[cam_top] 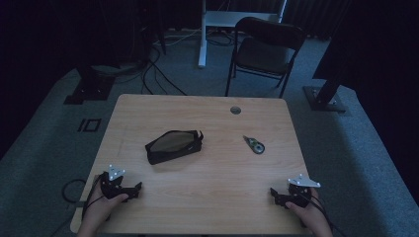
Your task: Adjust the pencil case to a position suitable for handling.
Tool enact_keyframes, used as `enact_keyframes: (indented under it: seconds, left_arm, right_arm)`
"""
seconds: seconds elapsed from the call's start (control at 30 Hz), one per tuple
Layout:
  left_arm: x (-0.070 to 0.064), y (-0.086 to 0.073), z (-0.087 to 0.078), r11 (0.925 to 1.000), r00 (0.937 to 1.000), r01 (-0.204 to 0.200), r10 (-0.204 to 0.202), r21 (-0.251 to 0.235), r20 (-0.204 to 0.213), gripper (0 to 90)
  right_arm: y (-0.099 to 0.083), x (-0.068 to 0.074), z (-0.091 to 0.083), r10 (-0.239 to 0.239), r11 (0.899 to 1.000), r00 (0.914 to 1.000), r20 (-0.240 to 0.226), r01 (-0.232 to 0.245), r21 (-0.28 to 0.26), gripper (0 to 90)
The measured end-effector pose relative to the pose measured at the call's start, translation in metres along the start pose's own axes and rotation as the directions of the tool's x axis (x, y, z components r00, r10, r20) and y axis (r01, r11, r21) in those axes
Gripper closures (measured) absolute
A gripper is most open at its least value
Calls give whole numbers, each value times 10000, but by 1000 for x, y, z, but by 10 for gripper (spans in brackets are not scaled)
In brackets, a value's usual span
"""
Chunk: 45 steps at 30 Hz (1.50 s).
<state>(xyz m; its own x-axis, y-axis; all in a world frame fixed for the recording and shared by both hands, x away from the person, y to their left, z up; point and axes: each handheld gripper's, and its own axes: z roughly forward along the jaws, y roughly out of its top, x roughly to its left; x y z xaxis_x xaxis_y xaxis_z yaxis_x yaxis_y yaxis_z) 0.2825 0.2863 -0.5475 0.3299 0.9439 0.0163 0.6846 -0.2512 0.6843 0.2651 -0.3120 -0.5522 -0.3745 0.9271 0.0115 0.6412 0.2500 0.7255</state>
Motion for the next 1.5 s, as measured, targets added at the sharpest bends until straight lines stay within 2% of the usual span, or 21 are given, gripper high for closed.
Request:
enact_keyframes:
  seconds: [0.4, 0.63, 0.73, 0.87, 1.1, 1.5]
  left_arm:
    - [0, 0, 0, 10000, 10000, 6, -6, -5, 4, 1]
    - [0, 0, 0, 10000, 10000, 3, -3, -3, 3, 1]
    - [0, 0, 0, 10000, 10000, 3, -3, -7, 4, 1]
    - [0, 0, 0, 10000, 10000, -5, 5, 0, 2, 1]
    - [0, 0, 0, 10000, 10000, 1, -1, -5, 2, 1]
    - [0, 0, 0, 10000, 10000, -1, 1, -2, 2, 1]
  right_arm:
    - [1, 1, 1, 11, 10000, 10000, 20, -11, 1, 119]
    - [9, 4, 8, 170, 9998, 9993, 331, -166, -108, 135]
    - [13, 7, 11, 135, 9999, 9996, 228, -134, -48, 135]
    - [18, 14, 15, -34, 10000, 10000, 63, 33, 47, 135]
    - [29, 29, 26, -616, 9980, 9979, -205, 618, 94, 135]
    - [51, 49, 36, -1013, 9949, 9928, -642, 1012, -35, 136]
